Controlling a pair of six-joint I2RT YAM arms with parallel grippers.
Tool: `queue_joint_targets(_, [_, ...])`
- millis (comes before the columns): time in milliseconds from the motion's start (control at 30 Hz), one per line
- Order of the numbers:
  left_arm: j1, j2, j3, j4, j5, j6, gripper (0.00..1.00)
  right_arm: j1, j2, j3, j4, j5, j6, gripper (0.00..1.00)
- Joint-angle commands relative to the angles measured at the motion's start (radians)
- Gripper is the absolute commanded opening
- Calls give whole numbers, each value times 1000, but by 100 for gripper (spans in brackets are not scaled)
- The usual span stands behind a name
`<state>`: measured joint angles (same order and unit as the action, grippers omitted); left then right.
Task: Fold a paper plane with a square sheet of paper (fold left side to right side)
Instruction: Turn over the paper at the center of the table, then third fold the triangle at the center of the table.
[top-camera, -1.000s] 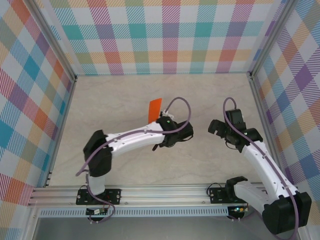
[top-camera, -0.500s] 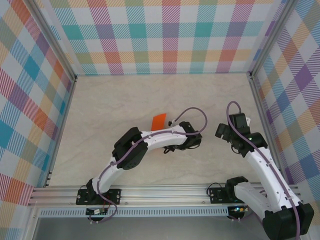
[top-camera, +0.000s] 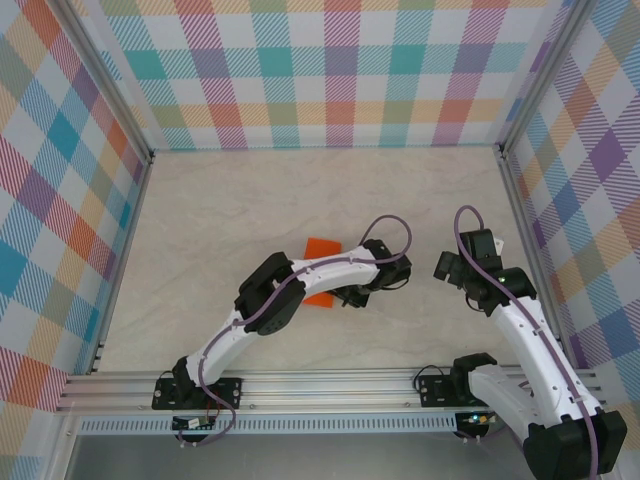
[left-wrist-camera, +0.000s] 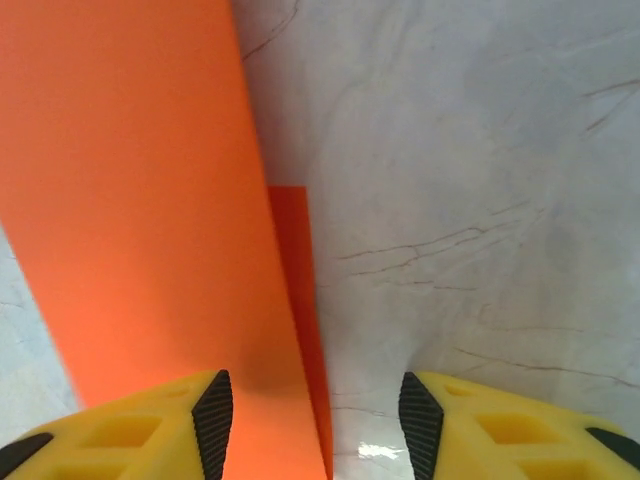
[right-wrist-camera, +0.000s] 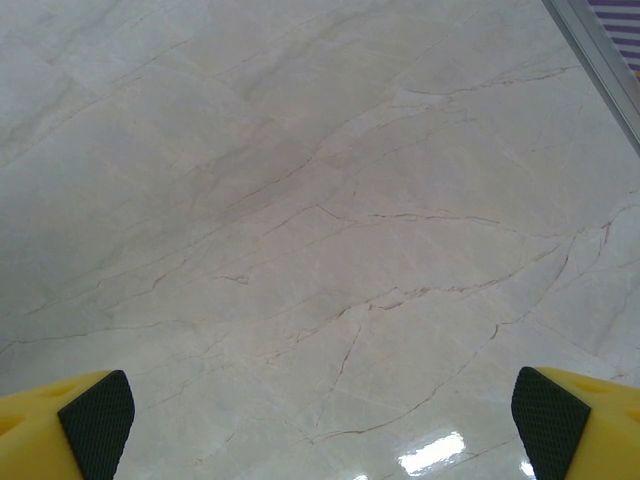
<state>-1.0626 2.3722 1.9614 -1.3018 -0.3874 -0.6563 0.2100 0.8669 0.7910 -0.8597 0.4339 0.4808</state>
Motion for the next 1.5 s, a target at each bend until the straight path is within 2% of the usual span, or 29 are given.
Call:
queue_joint_targets(0, [32,-121,-15,124,137,49,55,-4,-3,-6,3,-45,-22,100])
queue_joint_targets(100, [71,-246,-103,219,185,67,59,-4,-2,-18,58,-161,-27,100])
queue_joint_targets(233, [159,-489,-313,389,256,77,69,-4,19,-59,215,-421,-13,100])
queue_joint_targets(333, [259,-670,-492,523,349,79,79,1,101,-77,373,-631,27,92])
queue_joint_targets(433, [379,-812,-666,663,479,80,84,51,255,-50,511,-759,64,84])
queue_joint_targets(633, [598,-925,-945,940,754,57,86,209,614,112,728,-863,148,72])
queue_joint_targets(733, [671,-924,-1056,1118,870,35,85,248,753,187,831,-863,195,70])
queue_joint_targets(800, [696,-906,-1096,1175,909,31,84,260,834,238,861,-865,210,68])
queue_joint_targets(933, [717,-846,-1128,1233,959,35,82,280,980,346,880,-897,224,67])
queue_joint_targets(1067, [719,-785,-1130,1268,999,30,79,299,1068,425,822,-883,211,66])
queue_joint_targets(1233, [719,-748,-1124,1257,990,37,77,305,1096,421,798,-836,208,66])
queue_joint_targets(1467, [719,-696,-1113,1253,1014,47,76,306,1136,428,769,-833,190,65])
